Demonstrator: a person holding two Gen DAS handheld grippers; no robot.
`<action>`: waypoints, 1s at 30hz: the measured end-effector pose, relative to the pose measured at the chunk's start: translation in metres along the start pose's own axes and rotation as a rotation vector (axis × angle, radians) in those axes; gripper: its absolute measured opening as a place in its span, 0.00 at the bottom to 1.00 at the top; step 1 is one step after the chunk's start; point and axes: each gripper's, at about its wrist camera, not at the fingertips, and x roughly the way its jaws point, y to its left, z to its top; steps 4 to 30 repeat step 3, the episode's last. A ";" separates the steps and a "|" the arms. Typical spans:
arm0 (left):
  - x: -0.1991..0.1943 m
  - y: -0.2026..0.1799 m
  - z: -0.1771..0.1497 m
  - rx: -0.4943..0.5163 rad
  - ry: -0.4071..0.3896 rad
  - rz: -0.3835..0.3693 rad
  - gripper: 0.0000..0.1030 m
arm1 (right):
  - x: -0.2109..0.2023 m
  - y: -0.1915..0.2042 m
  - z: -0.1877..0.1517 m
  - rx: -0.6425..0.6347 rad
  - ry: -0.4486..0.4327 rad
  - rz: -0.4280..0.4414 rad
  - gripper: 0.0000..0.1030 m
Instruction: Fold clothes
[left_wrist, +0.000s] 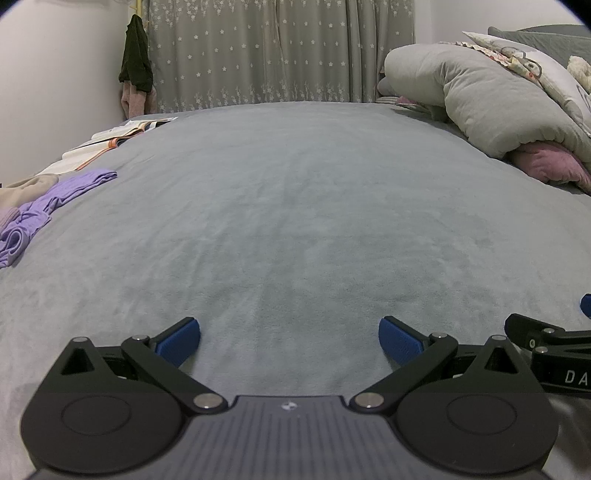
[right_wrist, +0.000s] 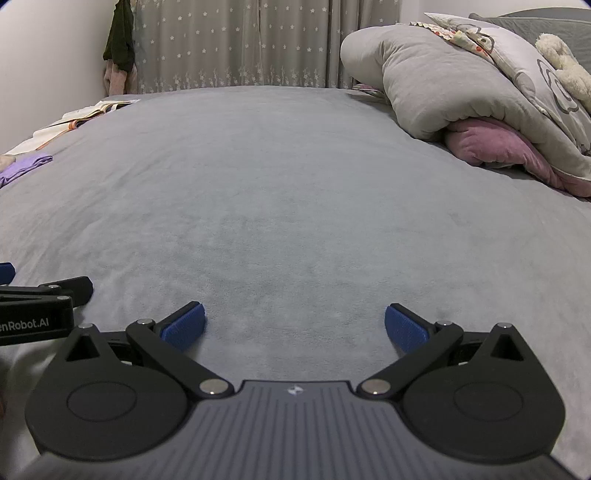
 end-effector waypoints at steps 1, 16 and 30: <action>0.000 0.000 0.000 0.000 0.000 0.000 1.00 | -0.001 0.001 0.000 -0.001 0.000 -0.001 1.00; 0.000 -0.001 0.000 0.000 0.000 0.001 1.00 | -0.001 0.002 0.000 -0.001 0.001 -0.002 1.00; 0.000 -0.001 0.000 0.000 0.000 0.001 1.00 | -0.001 0.002 0.000 -0.001 0.001 -0.002 1.00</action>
